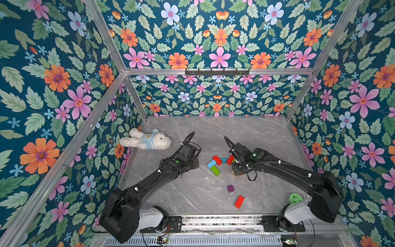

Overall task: Assemble a heart with building blocks
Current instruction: Pick up the building block from the center of the board, then assemble the building block at the center of the board.

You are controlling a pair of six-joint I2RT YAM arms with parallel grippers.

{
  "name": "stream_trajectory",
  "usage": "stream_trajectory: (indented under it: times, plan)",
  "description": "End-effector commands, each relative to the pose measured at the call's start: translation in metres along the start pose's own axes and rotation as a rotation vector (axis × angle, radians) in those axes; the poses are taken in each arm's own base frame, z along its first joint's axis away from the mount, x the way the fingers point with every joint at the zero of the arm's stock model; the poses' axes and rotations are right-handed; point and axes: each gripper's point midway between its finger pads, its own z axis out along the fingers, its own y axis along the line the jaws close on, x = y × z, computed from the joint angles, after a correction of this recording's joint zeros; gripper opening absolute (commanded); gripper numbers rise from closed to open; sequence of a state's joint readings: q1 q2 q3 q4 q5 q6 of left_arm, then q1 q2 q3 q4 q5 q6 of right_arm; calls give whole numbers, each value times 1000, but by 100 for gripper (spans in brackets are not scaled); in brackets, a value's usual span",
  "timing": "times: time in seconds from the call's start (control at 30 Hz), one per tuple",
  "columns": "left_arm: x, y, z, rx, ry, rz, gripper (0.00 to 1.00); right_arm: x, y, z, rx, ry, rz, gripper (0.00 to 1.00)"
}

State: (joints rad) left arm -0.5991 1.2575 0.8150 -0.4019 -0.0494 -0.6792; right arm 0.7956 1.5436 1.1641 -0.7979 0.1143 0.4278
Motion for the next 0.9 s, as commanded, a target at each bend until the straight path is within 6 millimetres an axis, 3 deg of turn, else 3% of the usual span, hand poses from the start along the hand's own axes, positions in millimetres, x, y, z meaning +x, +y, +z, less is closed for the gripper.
stream_trajectory:
  times: [0.0,0.2,0.5,0.87]
  plan:
    - [-4,7,-4,-14,-29,-36,51,-3,25,12,-48,13,-89,12]
    - [0,21,-5,-29,-30,-65,51,8,47,48,-62,78,-149,10]
    - [5,27,3,-35,-16,-71,51,50,52,55,-58,162,-182,8]
    - [5,30,3,-39,-19,-85,51,20,63,72,-39,143,-271,8]
